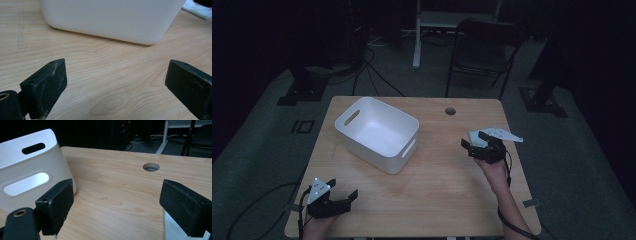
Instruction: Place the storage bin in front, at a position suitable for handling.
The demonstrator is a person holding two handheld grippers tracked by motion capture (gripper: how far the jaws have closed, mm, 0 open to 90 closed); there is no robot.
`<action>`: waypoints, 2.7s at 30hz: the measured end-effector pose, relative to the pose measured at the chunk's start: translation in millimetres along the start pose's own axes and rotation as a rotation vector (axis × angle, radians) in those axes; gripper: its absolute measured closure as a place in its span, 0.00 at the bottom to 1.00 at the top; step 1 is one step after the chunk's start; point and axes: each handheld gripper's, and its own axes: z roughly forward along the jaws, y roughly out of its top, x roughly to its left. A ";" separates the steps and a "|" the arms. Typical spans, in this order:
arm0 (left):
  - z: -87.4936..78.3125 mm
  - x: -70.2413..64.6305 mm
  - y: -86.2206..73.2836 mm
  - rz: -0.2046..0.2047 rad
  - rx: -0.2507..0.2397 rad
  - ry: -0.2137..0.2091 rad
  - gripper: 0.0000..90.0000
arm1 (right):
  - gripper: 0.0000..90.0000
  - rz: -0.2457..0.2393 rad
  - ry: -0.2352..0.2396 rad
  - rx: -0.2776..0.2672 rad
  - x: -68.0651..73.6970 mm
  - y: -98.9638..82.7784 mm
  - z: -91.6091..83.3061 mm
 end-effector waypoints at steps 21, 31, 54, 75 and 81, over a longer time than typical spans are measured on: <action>-3.9 -1.4 -2.1 -0.001 -0.003 0.000 0.05 | 0.15 -0.041 0.092 0.051 32.8 24.7 43.5; -2.5 -3.9 -2.5 0.016 0.015 -0.001 0.05 | 0.15 -0.049 0.123 0.066 48.6 34.4 63.8; -4.4 -6.4 -4.4 0.020 0.024 -0.016 0.05 | 0.15 -0.105 0.173 0.101 87.4 50.9 109.2; -6.7 -4.1 -5.1 0.005 0.019 -0.022 0.05 | 0.40 -0.164 0.145 0.161 108.3 62.4 147.3; -8.6 -2.6 -5.8 -0.005 0.016 -0.019 0.05 | 0.49 -0.209 0.150 0.193 111.1 61.4 156.4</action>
